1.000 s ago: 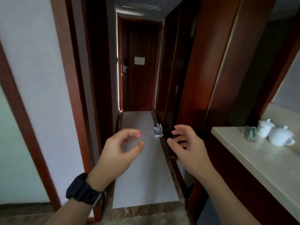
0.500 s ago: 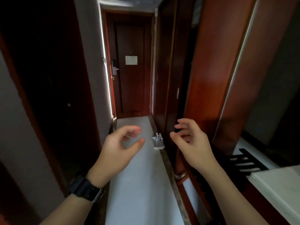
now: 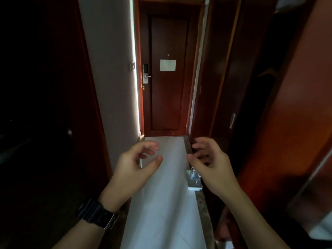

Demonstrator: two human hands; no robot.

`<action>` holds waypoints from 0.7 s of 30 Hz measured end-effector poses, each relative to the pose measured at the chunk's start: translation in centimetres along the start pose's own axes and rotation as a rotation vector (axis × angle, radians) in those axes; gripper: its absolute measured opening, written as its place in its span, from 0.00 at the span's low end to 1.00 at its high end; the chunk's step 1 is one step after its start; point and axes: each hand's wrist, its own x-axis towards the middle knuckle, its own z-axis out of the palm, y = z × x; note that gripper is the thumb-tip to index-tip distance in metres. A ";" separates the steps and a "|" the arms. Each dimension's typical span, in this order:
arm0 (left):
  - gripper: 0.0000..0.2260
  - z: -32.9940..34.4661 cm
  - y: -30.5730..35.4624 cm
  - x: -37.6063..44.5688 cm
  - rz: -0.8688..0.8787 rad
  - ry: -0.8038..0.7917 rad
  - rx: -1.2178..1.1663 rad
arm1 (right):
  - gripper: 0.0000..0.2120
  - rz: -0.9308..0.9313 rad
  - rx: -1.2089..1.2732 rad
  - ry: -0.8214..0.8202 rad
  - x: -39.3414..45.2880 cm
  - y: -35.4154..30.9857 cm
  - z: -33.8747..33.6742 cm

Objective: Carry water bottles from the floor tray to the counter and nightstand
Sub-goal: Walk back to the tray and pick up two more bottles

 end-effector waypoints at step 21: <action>0.11 15.8 -31.4 49.6 0.111 -0.188 -0.068 | 0.21 0.041 -0.084 0.171 49.7 22.3 7.5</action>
